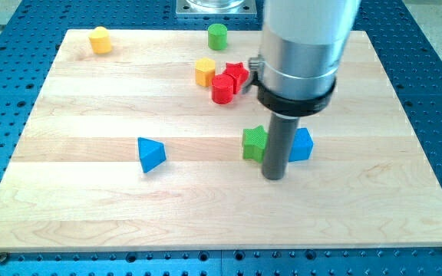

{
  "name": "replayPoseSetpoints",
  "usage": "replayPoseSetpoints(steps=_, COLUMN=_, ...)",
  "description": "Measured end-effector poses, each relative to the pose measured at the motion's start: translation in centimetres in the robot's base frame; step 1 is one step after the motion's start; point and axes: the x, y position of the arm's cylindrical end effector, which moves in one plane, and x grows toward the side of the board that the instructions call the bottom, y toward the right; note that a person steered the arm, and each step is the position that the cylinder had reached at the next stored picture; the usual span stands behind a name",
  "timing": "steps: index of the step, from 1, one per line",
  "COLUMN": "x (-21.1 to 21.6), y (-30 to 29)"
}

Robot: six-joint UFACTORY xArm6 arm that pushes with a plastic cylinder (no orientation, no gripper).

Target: Move the blue cube towards the top right corner

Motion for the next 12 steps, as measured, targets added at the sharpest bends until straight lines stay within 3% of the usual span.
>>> replayPoseSetpoints(steps=2, x=0.0, y=0.4)
replayPoseSetpoints(steps=5, x=-8.3, y=4.5)
replayPoseSetpoints(steps=7, x=-6.1, y=9.3)
replayPoseSetpoints(steps=8, x=-10.8, y=14.0)
replayPoseSetpoints(steps=9, x=-15.3, y=14.2)
replayPoseSetpoints(steps=10, x=-11.4, y=19.5)
replayPoseSetpoints(steps=11, x=-6.6, y=14.5)
replayPoseSetpoints(steps=12, x=-9.1, y=10.8)
